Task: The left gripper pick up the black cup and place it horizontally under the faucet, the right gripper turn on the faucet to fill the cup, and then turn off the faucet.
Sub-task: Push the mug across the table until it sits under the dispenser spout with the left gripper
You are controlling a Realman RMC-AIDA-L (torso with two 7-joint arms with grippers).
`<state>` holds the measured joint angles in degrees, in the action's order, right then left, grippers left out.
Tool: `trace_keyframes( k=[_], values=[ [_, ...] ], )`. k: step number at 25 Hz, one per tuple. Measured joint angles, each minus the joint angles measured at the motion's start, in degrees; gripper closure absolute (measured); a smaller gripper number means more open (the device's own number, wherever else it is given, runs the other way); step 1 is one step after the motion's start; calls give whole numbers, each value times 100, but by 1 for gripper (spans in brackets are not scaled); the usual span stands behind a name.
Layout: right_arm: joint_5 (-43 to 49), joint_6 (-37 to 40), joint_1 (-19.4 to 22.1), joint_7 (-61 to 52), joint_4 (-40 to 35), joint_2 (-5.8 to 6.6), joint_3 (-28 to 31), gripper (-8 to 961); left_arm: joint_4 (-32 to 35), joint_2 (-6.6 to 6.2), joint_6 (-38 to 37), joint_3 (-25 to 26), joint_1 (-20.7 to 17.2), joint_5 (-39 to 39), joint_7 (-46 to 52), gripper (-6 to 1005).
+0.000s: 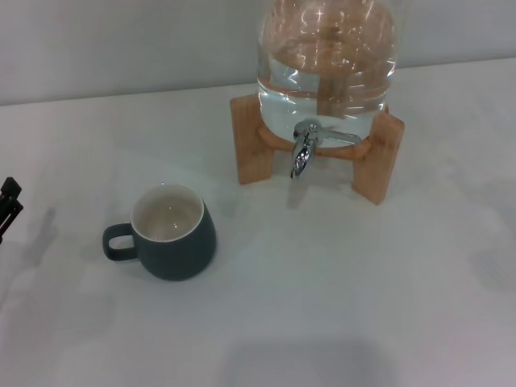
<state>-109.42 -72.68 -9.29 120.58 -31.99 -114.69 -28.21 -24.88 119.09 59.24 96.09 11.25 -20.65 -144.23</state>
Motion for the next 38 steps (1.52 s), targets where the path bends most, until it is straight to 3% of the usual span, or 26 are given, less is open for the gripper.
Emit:
trace_keyframes(
  k=[19,24,31,38],
  values=[
    [0,0,-44,0,11,0,0,102,67,31,-212,-200,285,-299,-235,104],
    [0,0,-47,0,17,0,0,102,26,48,-81,-556,165,-299,-736,105],
    [0,0,-55,0,17,0,0,102,70,70,530,-622,-170,-229,-1020,105],
    [0,0,-111,0,17,0,0,101,183,72,601,-701,-183,-222,-1016,105]
  ],
)
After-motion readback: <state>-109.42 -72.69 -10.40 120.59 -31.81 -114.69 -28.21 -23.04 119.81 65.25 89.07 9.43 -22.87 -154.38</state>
